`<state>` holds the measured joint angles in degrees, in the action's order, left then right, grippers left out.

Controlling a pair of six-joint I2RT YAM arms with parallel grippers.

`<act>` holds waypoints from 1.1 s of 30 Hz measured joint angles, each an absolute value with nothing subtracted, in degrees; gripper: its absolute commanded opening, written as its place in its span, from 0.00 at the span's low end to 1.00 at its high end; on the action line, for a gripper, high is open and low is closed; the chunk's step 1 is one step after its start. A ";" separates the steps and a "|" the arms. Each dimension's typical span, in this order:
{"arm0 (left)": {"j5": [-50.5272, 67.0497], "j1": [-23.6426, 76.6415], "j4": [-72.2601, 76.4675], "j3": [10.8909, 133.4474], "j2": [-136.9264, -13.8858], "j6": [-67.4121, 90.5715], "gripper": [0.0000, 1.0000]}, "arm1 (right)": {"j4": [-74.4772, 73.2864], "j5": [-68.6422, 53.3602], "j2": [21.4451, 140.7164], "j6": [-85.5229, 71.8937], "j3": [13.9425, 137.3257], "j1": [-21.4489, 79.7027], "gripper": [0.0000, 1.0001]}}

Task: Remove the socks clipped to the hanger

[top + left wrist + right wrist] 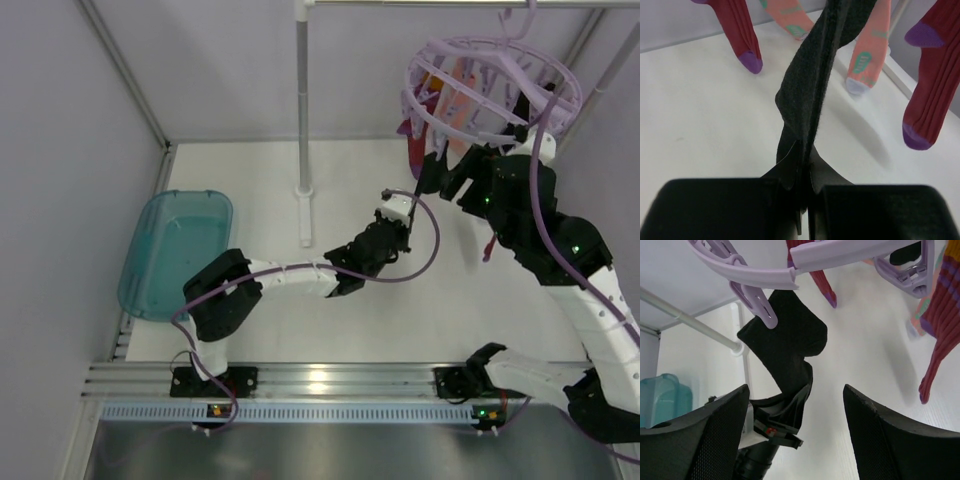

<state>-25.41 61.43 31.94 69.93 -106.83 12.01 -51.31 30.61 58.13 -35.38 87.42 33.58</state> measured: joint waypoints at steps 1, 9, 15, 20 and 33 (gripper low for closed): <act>-26.48 61.95 31.99 69.93 -107.15 11.84 0.00 | -51.75 30.61 58.98 -35.00 88.14 33.58 0.72; -33.93 64.60 32.42 69.93 -109.25 11.57 0.00 | -52.31 33.26 62.52 -31.88 89.41 33.58 0.72; -39.48 65.54 32.73 69.93 -109.25 11.25 0.00 | -48.99 33.26 62.92 -28.38 88.53 33.58 0.68; -44.60 67.92 33.01 69.93 -109.25 10.15 0.00 | -45.71 33.28 62.92 -26.55 87.70 33.58 0.68; -57.28 74.54 33.10 74.43 -112.79 3.64 0.00 | -41.28 34.04 64.23 -26.61 85.84 33.58 0.59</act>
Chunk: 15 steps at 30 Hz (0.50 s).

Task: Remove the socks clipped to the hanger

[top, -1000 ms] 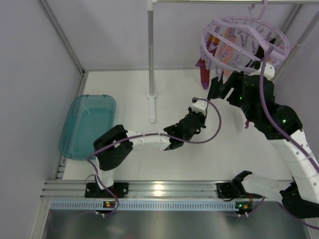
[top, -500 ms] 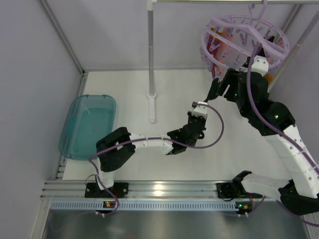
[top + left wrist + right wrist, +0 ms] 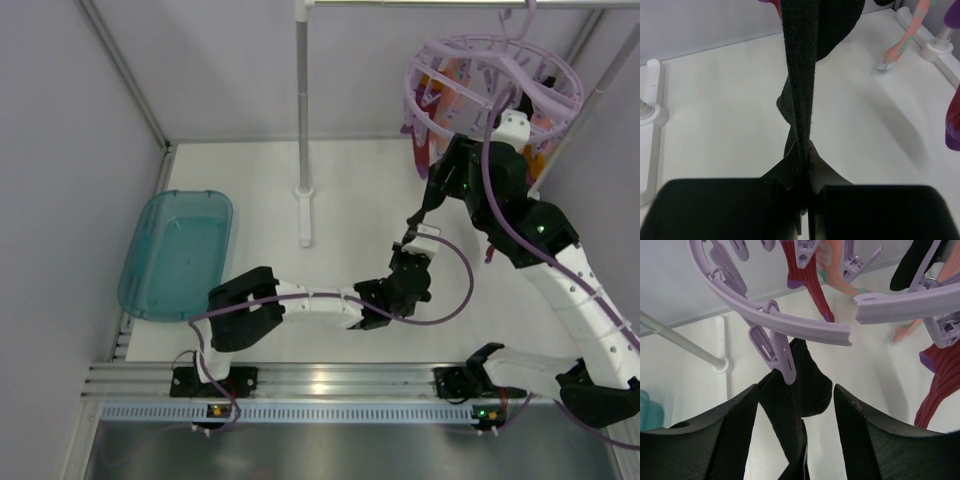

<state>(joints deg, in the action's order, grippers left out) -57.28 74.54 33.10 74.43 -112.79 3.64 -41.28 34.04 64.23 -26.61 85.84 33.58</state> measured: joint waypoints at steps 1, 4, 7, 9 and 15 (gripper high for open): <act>-57.84 74.94 33.10 74.65 -113.06 3.25 0.00 | -41.25 34.11 64.27 -26.61 85.86 33.58 0.60; -59.48 75.81 33.17 75.18 -113.86 2.57 0.00 | -41.23 34.96 64.47 -26.81 85.93 33.58 0.60; -60.60 76.23 33.23 75.85 -114.85 1.89 0.00 | -41.21 36.18 65.04 -26.81 86.06 33.61 0.60; -61.21 76.47 33.19 75.96 -115.15 1.52 0.00 | -41.08 36.75 65.73 -26.76 86.35 33.61 0.59; -62.46 77.10 33.23 76.31 -115.18 1.28 0.00 | -41.01 38.96 67.64 -26.57 87.26 33.87 0.54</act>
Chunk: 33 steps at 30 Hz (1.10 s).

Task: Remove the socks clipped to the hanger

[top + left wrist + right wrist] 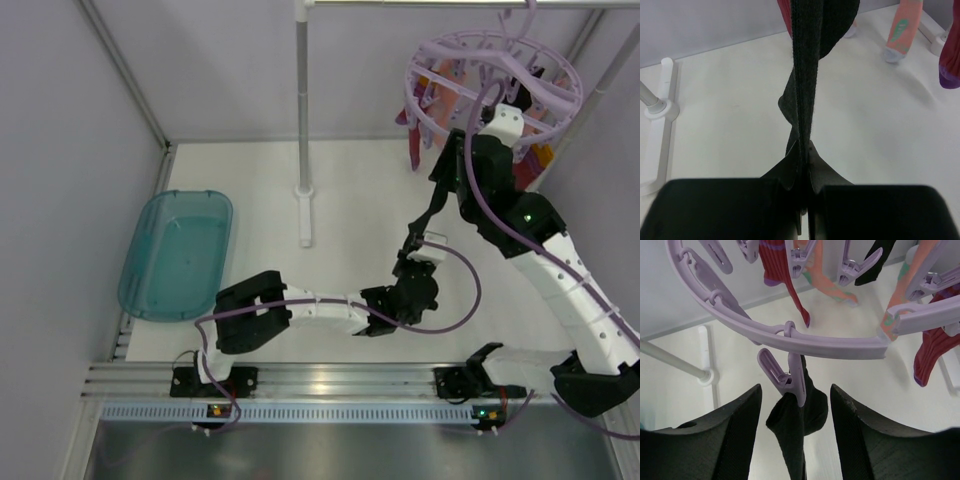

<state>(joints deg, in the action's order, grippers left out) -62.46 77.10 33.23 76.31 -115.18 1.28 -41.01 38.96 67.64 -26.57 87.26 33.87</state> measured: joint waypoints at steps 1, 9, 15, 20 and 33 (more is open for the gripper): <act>-62.50 77.14 33.26 76.40 -115.20 1.28 0.00 | -40.97 39.38 67.83 -26.57 87.53 34.00 0.53; -62.89 77.52 33.32 76.84 -115.79 1.26 0.00 | -40.07 42.15 68.49 -26.30 88.71 34.33 0.48; -62.92 77.62 33.34 77.01 -115.79 1.19 0.00 | -39.66 43.48 70.19 -25.21 90.15 35.20 0.48; -62.92 77.71 33.36 77.17 -115.79 1.06 0.00 | -39.33 43.94 71.75 -24.40 91.94 35.97 0.48; -62.89 77.73 33.34 77.58 -115.90 -0.03 0.00 | -39.00 46.52 73.63 -22.00 92.53 36.27 0.47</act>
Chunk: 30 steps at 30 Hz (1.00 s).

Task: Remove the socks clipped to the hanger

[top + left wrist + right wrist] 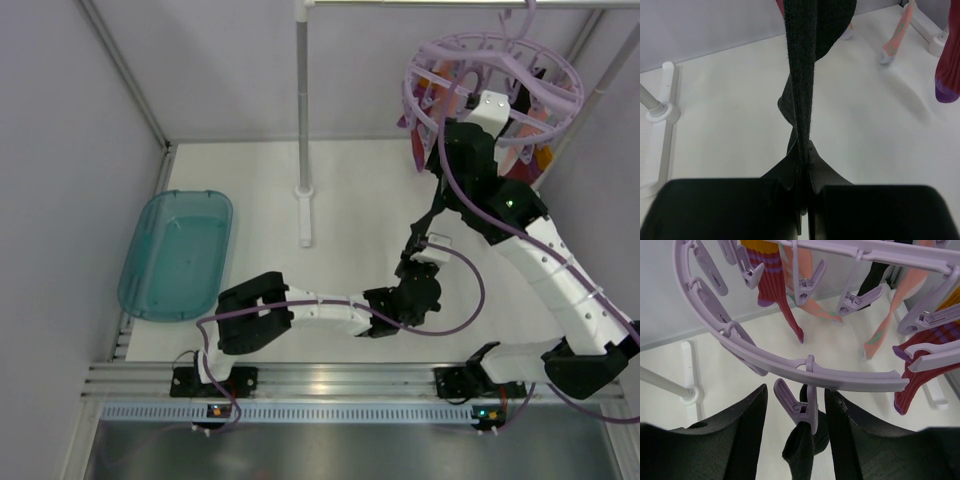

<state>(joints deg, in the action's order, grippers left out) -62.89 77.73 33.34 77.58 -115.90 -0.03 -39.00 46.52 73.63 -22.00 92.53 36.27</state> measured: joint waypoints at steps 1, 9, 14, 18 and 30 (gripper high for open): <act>-62.92 77.73 33.34 77.65 -115.90 -0.16 0.00 | -38.70 46.81 73.56 -21.87 92.29 36.27 0.47; -62.92 77.80 33.34 77.76 -115.96 -0.62 0.00 | -37.91 48.93 73.63 -19.62 91.02 36.38 0.40; -62.94 77.97 33.43 77.93 -116.55 -0.69 0.00 | -37.08 49.78 73.63 -18.70 90.63 36.38 0.36; -62.98 78.11 33.41 77.93 -116.92 -0.91 0.00 | -36.82 50.06 73.63 -18.13 90.63 36.38 0.33; -63.92 78.11 33.43 77.95 -116.92 -1.30 0.00 | -36.86 50.96 73.67 -17.98 90.65 36.38 0.00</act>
<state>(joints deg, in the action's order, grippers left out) -63.92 78.11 33.43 77.95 -116.92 -1.30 -36.86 50.96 73.67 -17.98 90.65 36.38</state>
